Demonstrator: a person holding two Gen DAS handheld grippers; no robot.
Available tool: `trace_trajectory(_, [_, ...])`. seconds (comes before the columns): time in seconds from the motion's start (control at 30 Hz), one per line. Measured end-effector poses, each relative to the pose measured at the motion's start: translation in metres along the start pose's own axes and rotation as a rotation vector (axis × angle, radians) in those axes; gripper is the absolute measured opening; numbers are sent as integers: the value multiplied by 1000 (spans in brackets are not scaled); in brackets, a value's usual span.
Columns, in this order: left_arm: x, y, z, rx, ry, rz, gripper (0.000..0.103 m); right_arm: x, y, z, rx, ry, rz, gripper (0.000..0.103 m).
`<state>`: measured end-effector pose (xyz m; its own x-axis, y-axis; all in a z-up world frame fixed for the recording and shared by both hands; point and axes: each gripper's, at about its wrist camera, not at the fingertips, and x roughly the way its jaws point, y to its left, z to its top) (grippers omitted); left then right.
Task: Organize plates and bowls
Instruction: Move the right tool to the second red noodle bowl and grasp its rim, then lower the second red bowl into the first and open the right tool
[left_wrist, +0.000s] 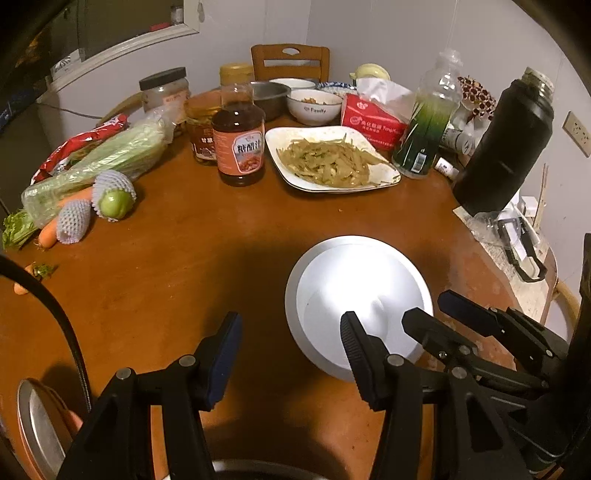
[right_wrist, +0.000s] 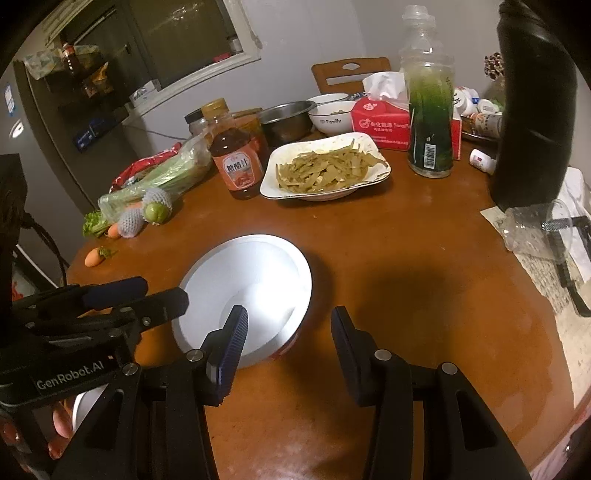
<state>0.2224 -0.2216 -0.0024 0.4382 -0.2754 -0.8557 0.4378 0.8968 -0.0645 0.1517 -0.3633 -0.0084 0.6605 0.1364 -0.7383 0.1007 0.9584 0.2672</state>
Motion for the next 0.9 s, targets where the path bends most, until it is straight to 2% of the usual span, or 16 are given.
trace_trajectory(0.17, [13,2,3,-4,26,-1,55,10,-2,2,-13,15,-10,47])
trace_trajectory(0.3, [22,5,3,-20,55,-37,54,16,-2,3,-28,20,-4,39])
trace_trajectory(0.4, [25,7,2,-31,73,-89,46,19,-2,4,-28,24,1,36])
trace_trajectory(0.5, [24,4,2,-21,71,-103,42,20,0,3,-29,24,11,31])
trace_trajectory(0.57, [24,2,1,-18,71,-122,35,19,2,3,-33,22,14,29])
trace_trajectory(0.9, [-1,4,-2,-2,12,-110,33,3,18,4,-56,-9,17,29])
